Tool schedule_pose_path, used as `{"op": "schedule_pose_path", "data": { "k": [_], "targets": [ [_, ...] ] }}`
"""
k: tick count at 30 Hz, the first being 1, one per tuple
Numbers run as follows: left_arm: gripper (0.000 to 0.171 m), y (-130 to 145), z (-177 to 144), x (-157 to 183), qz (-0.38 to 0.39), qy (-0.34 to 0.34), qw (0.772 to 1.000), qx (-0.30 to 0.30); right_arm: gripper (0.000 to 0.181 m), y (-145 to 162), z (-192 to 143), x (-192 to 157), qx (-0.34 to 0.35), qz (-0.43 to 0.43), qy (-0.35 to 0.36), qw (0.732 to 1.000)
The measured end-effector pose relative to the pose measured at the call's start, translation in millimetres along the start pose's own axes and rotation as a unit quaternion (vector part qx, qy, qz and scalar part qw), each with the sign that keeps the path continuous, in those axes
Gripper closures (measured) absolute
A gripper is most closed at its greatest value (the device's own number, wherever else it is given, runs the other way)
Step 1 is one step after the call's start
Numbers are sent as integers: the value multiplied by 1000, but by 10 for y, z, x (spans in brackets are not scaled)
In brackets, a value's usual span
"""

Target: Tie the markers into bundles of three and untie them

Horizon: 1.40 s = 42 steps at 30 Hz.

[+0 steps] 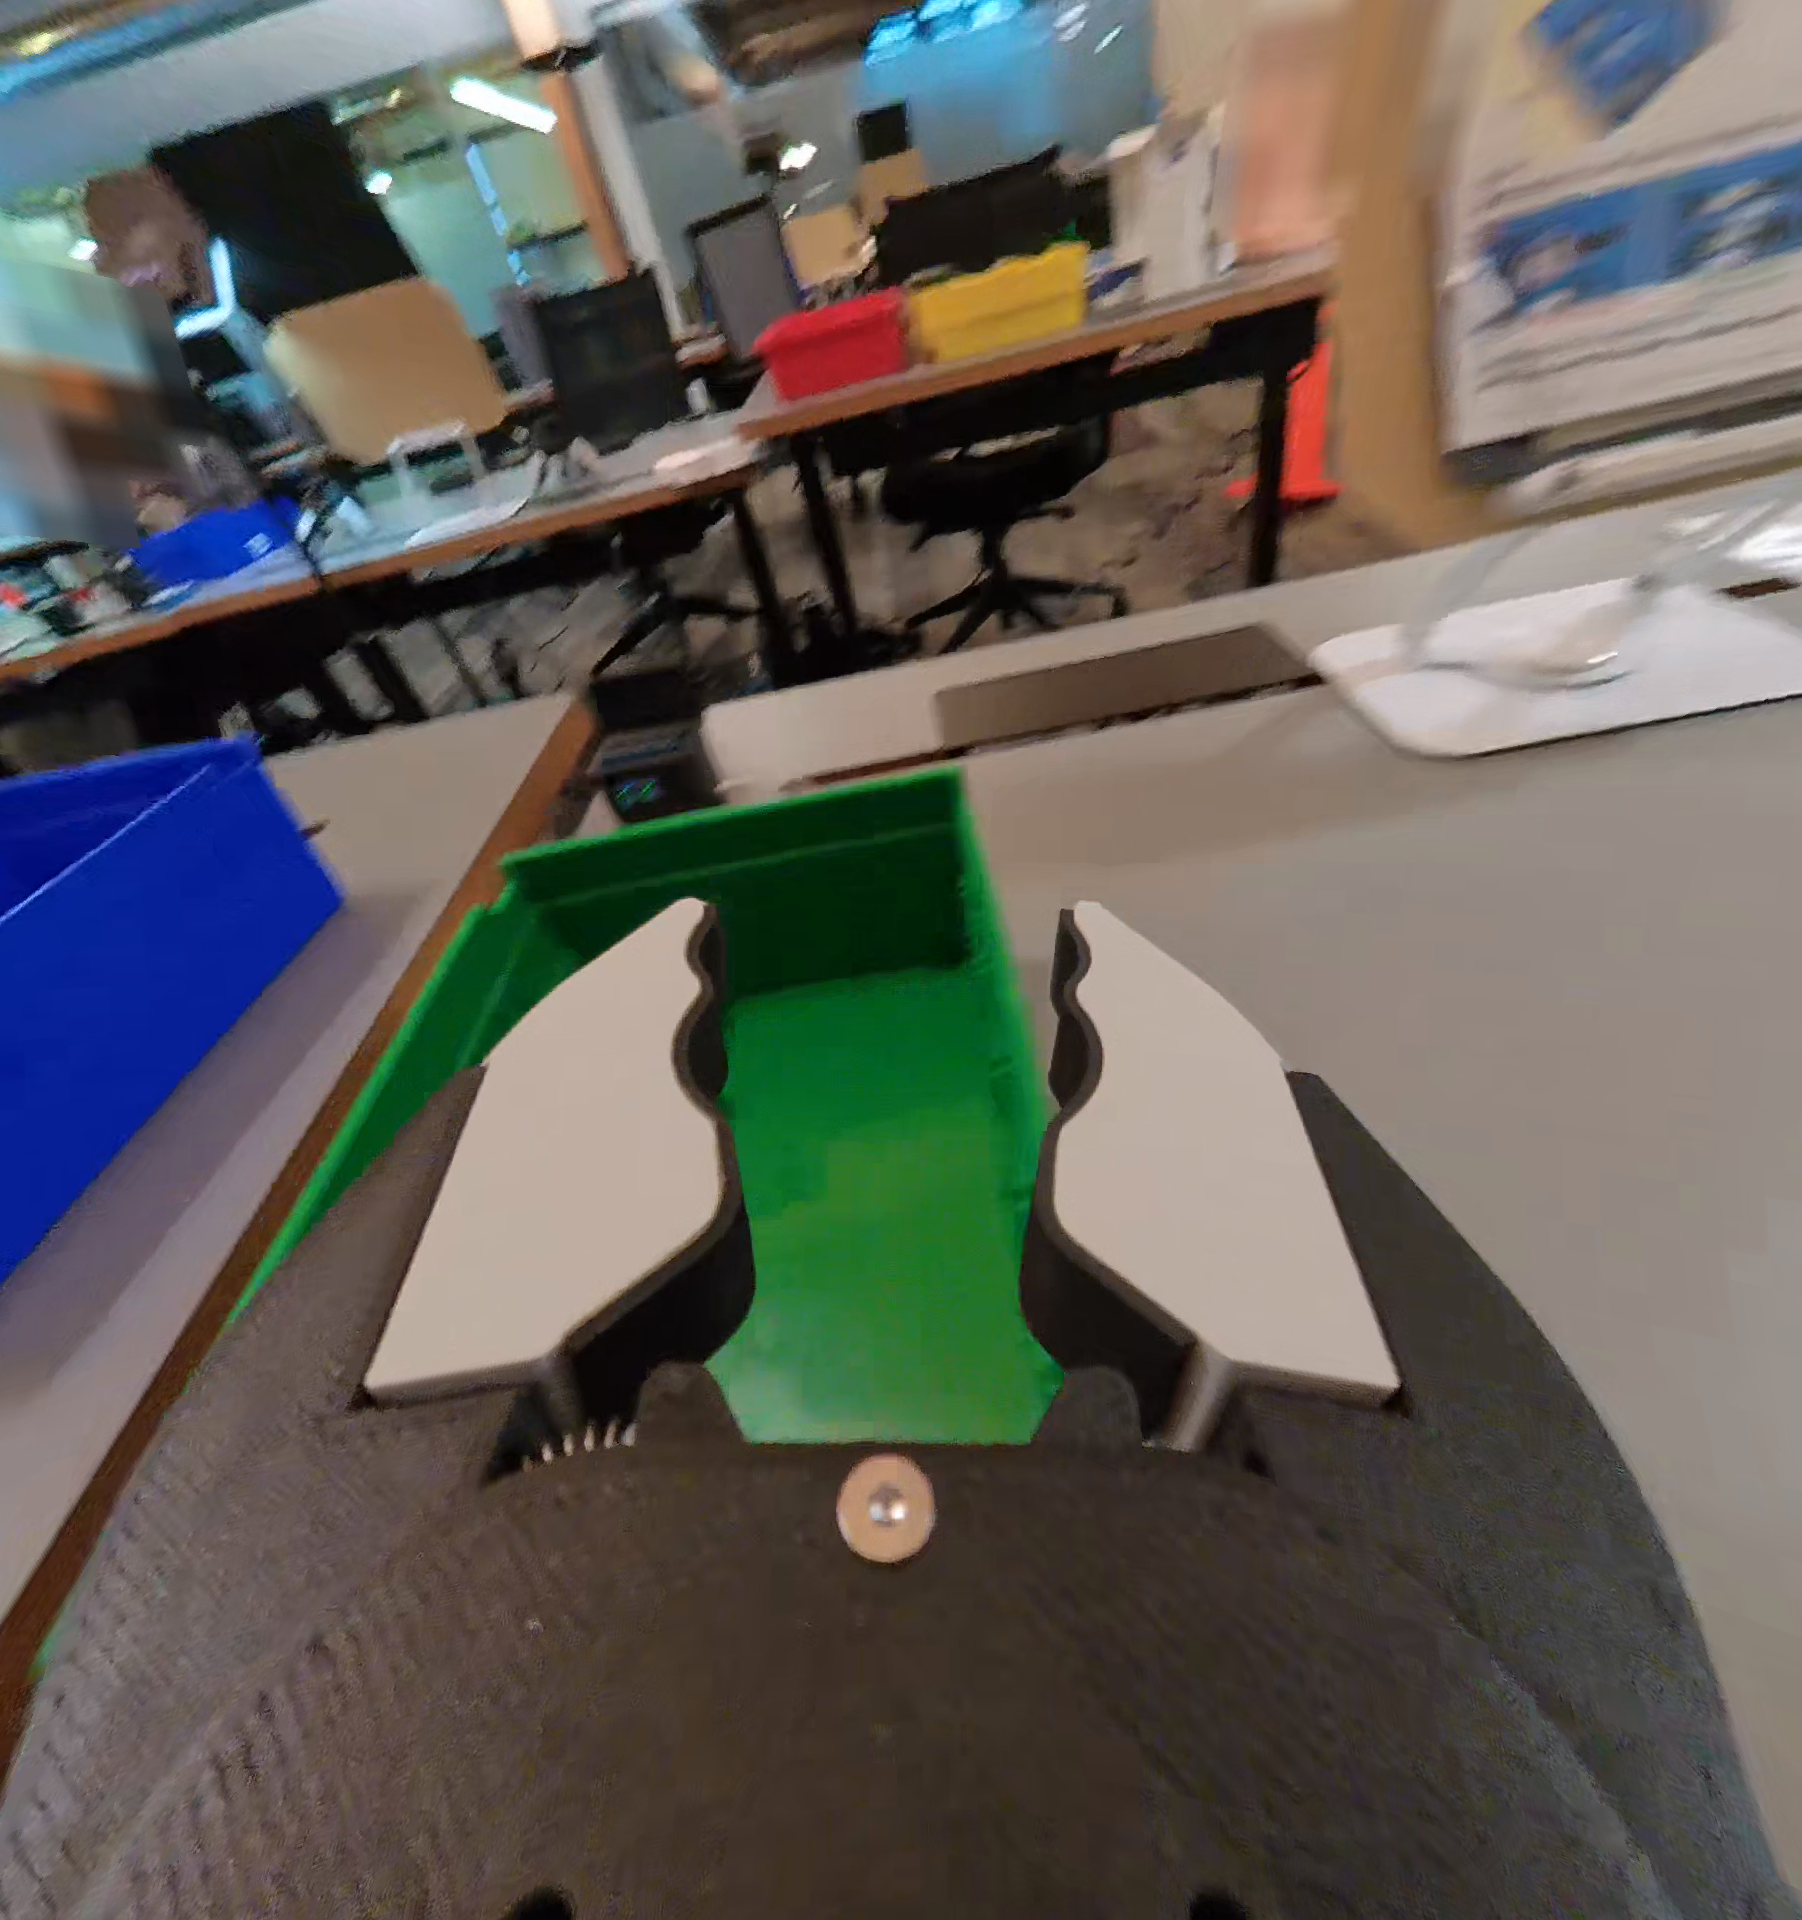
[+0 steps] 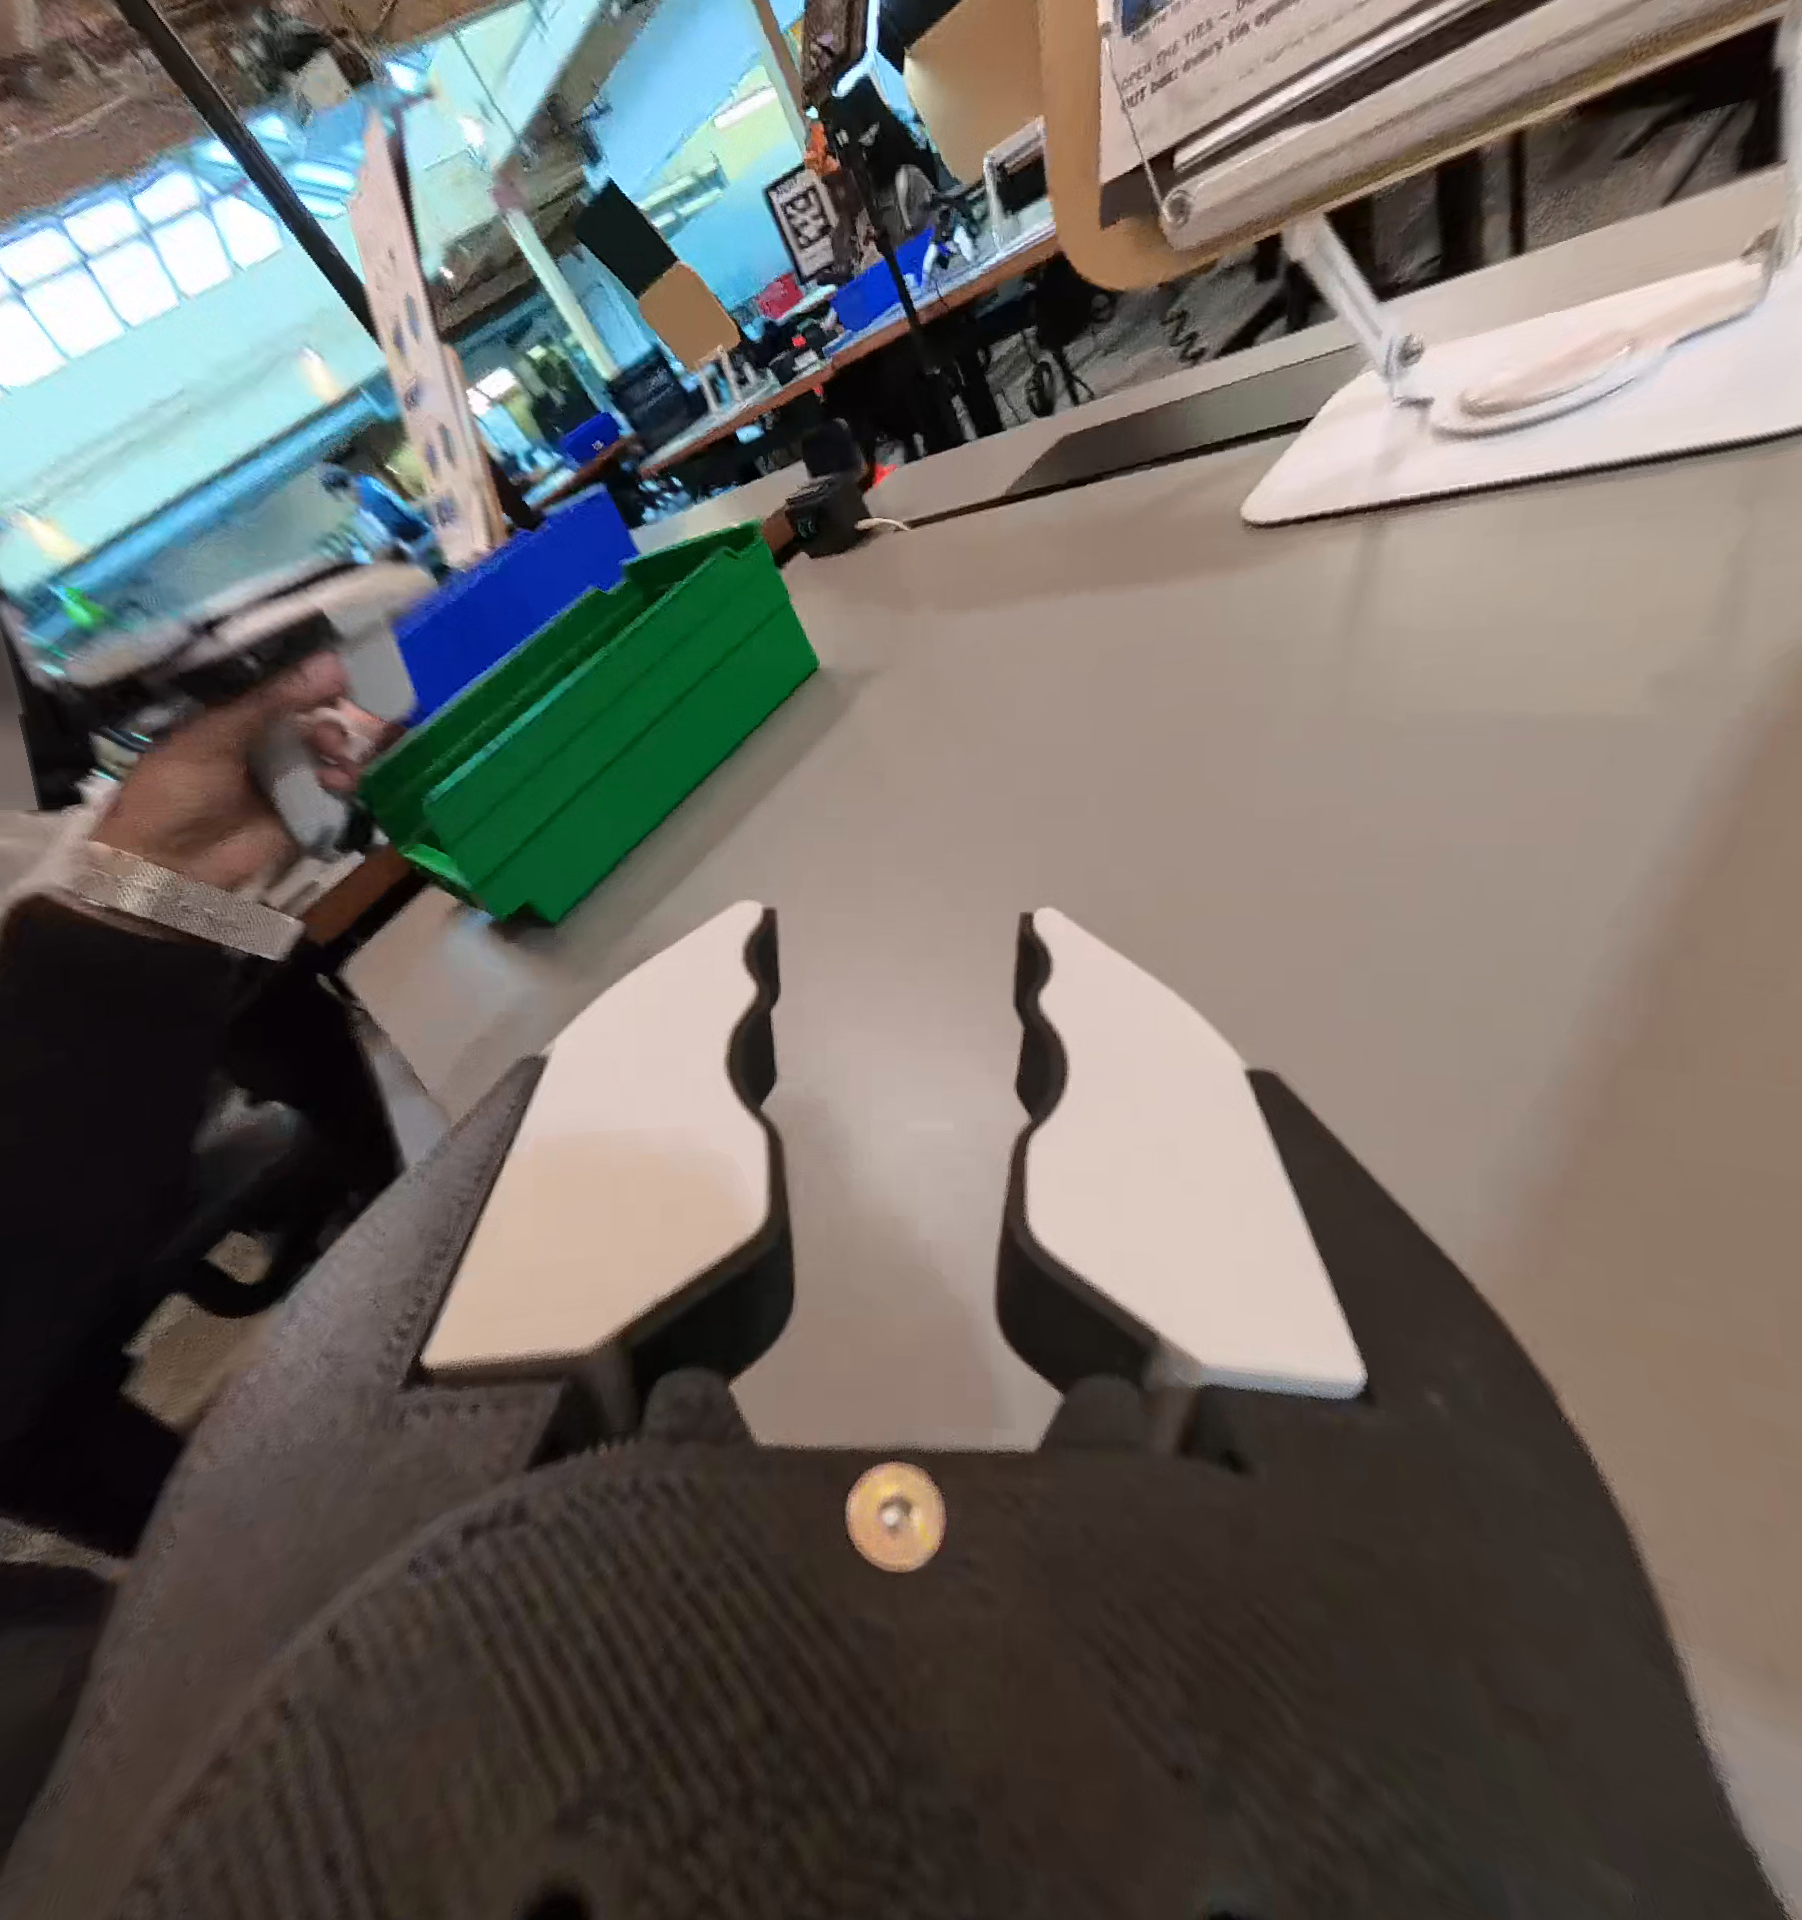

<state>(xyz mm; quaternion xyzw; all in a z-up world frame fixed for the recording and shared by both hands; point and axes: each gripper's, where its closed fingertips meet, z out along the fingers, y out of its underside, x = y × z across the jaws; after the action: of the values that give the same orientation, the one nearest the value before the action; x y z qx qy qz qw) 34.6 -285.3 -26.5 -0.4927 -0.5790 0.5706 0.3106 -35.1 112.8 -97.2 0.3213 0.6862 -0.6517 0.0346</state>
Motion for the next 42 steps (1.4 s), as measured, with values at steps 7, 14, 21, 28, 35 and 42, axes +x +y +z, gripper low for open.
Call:
{"op": "schedule_pose_path", "data": {
  "k": [7,14,21,28,35,42],
  "targets": [
    [116,726,228,-759,27,-39,992,-117,137,85,109,-80,-24,1,-37,999],
    [114,1151,781,-900,7,8,970,-243,138,97,171,-60,-36,11,-56,998],
    [110,1369,1178,-998,-9,-20,953,-302,139,45,173,-15,-20,91,-80,992],
    [133,1604,1367,-1080,-50,-35,938,-342,139,157,254,45,-46,90,-74,992],
    [147,1538,1366,-1017,-70,-29,944,-320,139,219,291,47,-61,110,-85,988],
    [150,1522,1321,-956,-144,-11,944,-297,139,211,271,19,-61,113,-91,988]
  ]
}}
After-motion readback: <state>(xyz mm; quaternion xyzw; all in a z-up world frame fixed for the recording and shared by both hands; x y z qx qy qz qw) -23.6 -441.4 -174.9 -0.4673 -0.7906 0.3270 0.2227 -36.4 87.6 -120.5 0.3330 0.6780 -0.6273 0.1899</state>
